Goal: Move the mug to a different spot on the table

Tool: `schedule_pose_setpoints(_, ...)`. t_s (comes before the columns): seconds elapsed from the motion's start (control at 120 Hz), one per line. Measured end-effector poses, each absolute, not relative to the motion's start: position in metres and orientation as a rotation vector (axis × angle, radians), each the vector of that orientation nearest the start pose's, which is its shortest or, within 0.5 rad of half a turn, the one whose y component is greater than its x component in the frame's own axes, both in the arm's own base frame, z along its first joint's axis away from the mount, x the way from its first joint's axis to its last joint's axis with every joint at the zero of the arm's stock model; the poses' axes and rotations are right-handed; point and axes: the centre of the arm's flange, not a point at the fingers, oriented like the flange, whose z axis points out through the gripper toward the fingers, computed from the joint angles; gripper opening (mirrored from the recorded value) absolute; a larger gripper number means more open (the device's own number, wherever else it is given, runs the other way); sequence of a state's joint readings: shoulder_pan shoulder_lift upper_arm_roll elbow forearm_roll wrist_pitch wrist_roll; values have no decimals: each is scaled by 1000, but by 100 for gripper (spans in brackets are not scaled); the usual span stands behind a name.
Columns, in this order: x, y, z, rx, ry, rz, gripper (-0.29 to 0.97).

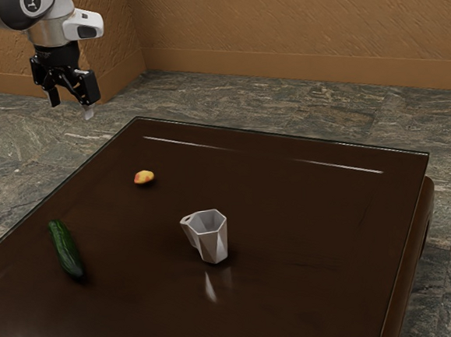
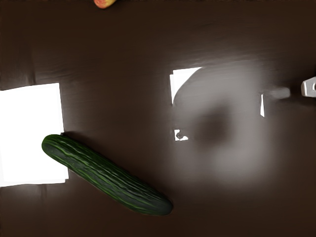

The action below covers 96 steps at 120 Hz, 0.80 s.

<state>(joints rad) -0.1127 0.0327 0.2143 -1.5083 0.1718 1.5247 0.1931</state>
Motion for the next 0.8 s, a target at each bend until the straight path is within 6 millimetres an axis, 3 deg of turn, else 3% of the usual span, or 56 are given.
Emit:
schedule_pose_setpoints(0.267,558,62,629,-2982,189,72,68)
schedule_pose_setpoints(0.317,562,47,608,-2979,269,120,68)
schedule_pose_setpoints(0.417,570,-2,547,-2953,525,231,68)
schedule_pose_setpoints(0.492,563,-34,509,-2924,707,314,68)
schedule_pose_setpoints(0.567,558,-52,489,-2890,848,349,68)
schedule_pose_setpoints(0.683,558,-59,459,-2884,1090,313,65)
schedule_pose_setpoints(0.8,572,-34,435,-2986,1299,216,63)
